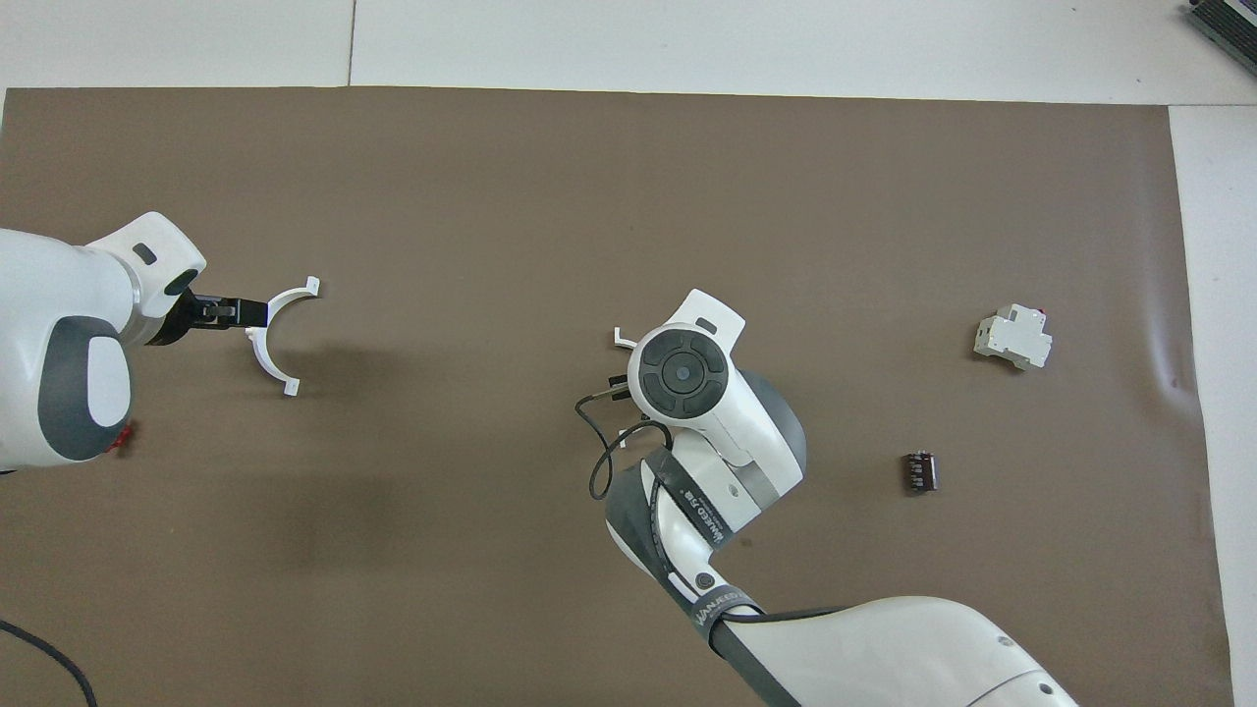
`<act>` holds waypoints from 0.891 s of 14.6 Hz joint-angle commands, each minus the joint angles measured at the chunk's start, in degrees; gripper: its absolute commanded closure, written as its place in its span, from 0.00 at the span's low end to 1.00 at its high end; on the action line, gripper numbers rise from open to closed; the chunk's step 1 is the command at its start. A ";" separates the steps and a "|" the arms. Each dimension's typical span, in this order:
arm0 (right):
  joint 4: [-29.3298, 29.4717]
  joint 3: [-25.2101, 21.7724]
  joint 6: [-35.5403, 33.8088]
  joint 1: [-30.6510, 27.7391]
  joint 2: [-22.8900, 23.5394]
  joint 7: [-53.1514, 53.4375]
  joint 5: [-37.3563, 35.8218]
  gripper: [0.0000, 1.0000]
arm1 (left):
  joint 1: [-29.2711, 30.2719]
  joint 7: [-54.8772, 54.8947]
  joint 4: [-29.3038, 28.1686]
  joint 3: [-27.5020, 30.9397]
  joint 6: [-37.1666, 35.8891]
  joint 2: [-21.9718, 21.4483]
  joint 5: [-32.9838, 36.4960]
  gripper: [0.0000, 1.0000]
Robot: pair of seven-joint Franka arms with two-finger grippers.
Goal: Assemble drain pipe with both arms
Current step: 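Set the half-ring down with the right gripper while the left gripper grasps its half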
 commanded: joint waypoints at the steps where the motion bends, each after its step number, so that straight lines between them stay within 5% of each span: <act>1: -0.43 0.14 0.49 -0.31 -2.44 1.94 -0.73 0.00 | 1.33 1.00 -0.33 -0.36 2.86 2.21 0.86 0.09; 6: 2.46 -0.21 -10.21 -6.45 -12.10 1.85 0.68 0.00 | 1.33 6.10 -0.50 -0.36 7.42 6.61 0.86 0.16; 13: 6.60 -0.47 -23.92 -19.98 -19.67 -2.10 0.94 0.00 | 0.89 5.57 -1.20 -0.36 6.64 6.44 0.77 0.22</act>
